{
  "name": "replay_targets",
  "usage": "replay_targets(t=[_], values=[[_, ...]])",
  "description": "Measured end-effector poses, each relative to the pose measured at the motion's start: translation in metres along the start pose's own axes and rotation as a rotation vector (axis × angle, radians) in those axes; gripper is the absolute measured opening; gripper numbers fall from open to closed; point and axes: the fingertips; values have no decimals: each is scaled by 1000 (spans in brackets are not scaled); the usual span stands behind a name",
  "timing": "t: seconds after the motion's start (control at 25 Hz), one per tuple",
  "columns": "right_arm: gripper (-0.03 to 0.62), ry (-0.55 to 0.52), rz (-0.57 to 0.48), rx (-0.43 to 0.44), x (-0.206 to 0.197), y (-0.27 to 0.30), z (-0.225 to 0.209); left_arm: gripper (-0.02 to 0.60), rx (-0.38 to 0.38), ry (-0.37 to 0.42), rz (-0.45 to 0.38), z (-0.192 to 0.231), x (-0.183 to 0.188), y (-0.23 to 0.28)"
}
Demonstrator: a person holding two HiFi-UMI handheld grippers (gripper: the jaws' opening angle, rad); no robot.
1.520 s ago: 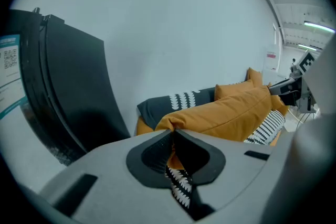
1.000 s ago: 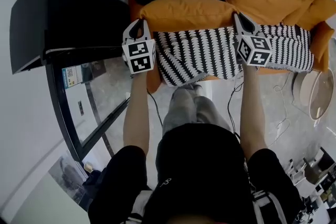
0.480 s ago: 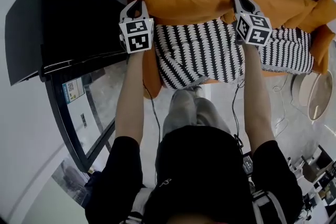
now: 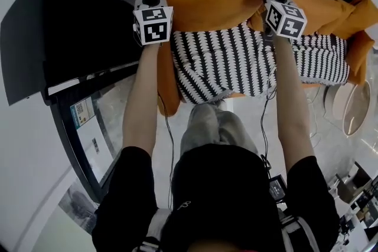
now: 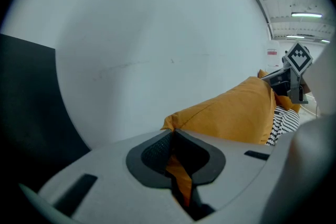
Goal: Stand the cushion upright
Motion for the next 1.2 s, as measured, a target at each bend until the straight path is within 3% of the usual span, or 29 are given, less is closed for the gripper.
replay_targets(t=[0.48, 0.64, 0.92, 1.2], values=[[31, 71, 39, -59, 8, 17, -7, 25, -36, -32, 31, 8, 11, 18], [33, 97, 38, -67, 7, 8, -6, 25, -60, -107, 0, 13, 11, -1], [127, 292, 8, -86, 10, -23, -19, 25, -70, -185, -37, 12, 14, -41], [130, 306, -50, -31, 28, -60, -9, 25, -32, -245, -95, 11, 26, -91]])
Point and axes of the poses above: the fingertips, and each gripper's own axes: y forward along the fingers, z to its left, x out of its top, and after that the axes turned 8 degrees about -y, right-handed
